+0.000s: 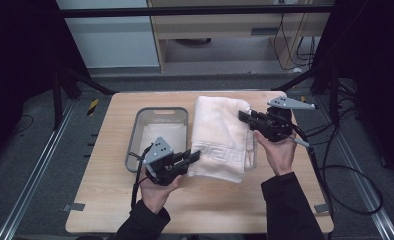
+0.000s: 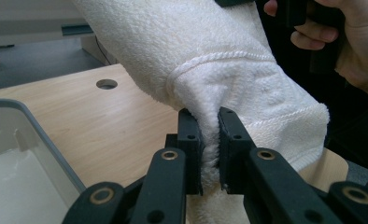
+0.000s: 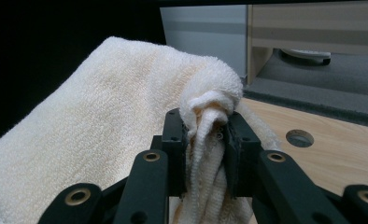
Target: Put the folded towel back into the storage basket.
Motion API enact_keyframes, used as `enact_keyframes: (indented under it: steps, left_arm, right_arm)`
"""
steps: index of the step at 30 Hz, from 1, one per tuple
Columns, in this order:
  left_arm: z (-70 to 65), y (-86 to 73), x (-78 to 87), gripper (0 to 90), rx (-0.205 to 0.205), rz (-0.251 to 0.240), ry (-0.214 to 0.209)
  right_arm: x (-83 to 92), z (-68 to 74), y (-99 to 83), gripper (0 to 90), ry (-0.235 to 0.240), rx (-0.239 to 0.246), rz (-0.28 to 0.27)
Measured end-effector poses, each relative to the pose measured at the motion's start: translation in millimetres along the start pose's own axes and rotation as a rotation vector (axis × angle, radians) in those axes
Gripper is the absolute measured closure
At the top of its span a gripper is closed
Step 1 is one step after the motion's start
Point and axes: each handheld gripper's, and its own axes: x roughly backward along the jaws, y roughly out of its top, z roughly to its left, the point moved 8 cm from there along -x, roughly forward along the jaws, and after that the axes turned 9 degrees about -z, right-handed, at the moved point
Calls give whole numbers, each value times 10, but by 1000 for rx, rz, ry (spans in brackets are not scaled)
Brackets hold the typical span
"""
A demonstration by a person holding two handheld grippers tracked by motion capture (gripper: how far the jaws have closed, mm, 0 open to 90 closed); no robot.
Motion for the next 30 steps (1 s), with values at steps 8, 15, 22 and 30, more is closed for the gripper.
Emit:
enact_keyframes:
  steps: [8, 15, 22, 30]
  left_arm:
    - [86, 106, 55, 809, -5, -22, 22]
    - [181, 193, 124, 811, 3, -47, 37]
    - [252, 270, 196, 811, 8, -71, 50]
    - [334, 359, 283, 812, 11, -100, 66]
  right_arm:
    - [-75, 43, 86, 729, 4, -2, -30]
    - [-171, 112, 177, 729, 11, 6, -43]
    - [-263, 180, 256, 729, 21, 11, -52]
    - [-367, 267, 354, 730, 31, 22, -61]
